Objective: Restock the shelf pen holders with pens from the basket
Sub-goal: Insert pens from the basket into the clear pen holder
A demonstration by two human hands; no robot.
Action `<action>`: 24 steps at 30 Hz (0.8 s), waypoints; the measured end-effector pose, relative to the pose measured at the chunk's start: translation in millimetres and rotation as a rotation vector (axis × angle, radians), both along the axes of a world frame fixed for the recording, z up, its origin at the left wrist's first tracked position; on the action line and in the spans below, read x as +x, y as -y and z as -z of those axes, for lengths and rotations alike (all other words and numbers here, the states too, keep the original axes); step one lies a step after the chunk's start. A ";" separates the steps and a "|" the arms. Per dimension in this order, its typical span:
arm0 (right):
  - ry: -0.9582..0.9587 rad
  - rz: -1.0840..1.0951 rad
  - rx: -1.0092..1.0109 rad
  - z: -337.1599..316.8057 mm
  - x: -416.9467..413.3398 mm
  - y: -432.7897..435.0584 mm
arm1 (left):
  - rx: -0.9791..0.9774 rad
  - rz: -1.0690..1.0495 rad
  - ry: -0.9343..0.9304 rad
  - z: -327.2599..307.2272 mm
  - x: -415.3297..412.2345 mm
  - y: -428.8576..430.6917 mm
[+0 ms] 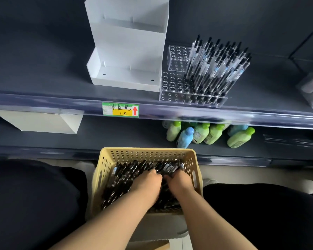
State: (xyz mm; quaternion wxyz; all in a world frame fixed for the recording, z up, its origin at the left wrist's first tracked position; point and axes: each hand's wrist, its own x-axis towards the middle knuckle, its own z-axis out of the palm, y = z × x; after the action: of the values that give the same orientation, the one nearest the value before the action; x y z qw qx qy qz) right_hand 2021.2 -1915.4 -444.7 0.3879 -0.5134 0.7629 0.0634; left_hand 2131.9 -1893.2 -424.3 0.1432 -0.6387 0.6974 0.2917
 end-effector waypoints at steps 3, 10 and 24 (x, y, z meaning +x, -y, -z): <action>0.039 0.041 -0.009 3.8 0.3 0.8 | 0.048 -0.080 0.018 -0.5 -14.8 3.8; 0.024 0.114 -0.050 6.3 1.0 7.5 | 0.103 -0.194 0.114 5.8 -18.2 15.2; 0.011 0.087 0.017 2.7 13.6 21.9 | 0.206 -0.374 -0.007 12.0 -8.0 22.6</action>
State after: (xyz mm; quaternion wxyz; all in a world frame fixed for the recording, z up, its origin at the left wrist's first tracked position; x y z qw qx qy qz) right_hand 2034.8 -1937.3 -447.5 0.3991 -0.4767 0.7817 0.0502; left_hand 2123.9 -1915.7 -436.4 0.1485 -0.7380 0.5340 0.3850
